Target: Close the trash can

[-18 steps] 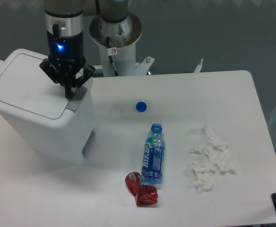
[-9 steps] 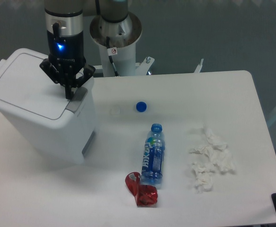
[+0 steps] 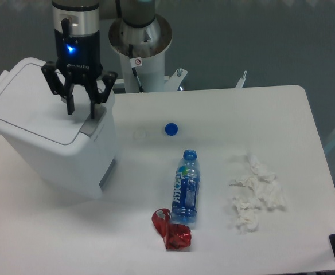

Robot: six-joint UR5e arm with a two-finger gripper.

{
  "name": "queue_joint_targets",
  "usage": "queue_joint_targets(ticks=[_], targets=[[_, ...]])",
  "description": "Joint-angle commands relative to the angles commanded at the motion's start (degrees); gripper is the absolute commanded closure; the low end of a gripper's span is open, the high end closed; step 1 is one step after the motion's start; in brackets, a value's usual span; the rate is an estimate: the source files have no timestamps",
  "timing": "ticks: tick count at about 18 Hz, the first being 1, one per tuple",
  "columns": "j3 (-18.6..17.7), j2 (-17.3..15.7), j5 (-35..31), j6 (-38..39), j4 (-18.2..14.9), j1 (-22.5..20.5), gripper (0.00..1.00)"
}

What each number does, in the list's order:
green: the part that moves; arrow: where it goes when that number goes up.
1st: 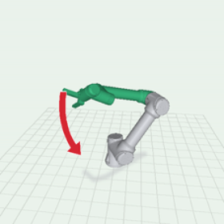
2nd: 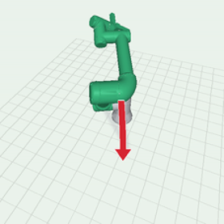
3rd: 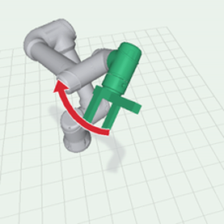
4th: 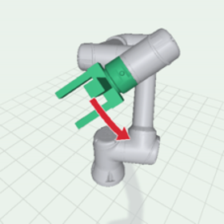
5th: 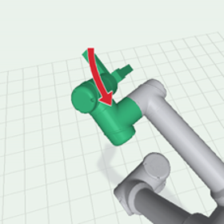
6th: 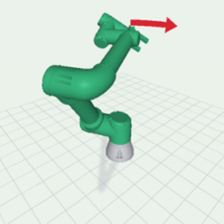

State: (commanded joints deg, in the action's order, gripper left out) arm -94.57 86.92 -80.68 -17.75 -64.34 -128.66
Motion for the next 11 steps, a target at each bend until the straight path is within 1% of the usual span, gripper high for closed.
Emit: queue_joint_targets(ticks=[2, 3, 5, 6, 7, 9, 11], targets=[[0.2, 0.3, 0.0, -2.5, 0.1, -4.4, 0.0], [0.3, 0.7, 0.0, -6.3, 0.0, -6.4, 0.0], [0.4, 3.3, -0.1, -13.5, -0.1, -10.3, 0.0], [0.4, 4.0, -0.1, -16.4, 0.0, -11.9, 0.0], [0.5, 5.9, -0.1, -21.1, 0.1, -13.8, 0.0], [1.6, 9.4, -0.1, -28.1, 0.0, -16.4, 0.0], [3.5, 13.2, -0.1, -32.8, -0.2, -18.8, 0.0]])
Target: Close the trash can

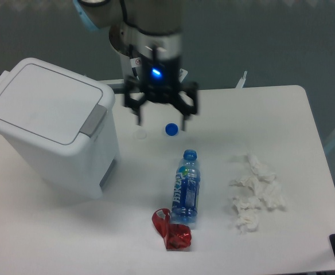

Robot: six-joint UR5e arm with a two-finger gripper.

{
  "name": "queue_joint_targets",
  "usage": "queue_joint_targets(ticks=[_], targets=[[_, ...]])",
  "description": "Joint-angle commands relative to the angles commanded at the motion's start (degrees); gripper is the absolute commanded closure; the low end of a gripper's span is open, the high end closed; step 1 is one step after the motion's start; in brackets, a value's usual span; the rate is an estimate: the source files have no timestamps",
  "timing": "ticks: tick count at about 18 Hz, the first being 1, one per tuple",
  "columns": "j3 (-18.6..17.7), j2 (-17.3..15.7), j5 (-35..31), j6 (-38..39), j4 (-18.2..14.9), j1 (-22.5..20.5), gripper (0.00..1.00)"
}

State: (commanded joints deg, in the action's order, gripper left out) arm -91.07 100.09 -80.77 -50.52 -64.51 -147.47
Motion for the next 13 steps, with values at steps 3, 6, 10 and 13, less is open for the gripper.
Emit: queue_joint_targets(ticks=[3, 6, 10, 13], targets=[[4.2, 7.6, -0.7, -6.0, 0.0, -2.1, 0.0], [6.0, 12.1, -3.2, -12.0, 0.0, -4.3, 0.0], [6.8, 15.7, -5.8, -21.0, 1.5, -6.9, 0.0], [7.7, 17.9, -6.4, -23.0, 2.9, -7.6, 0.0]])
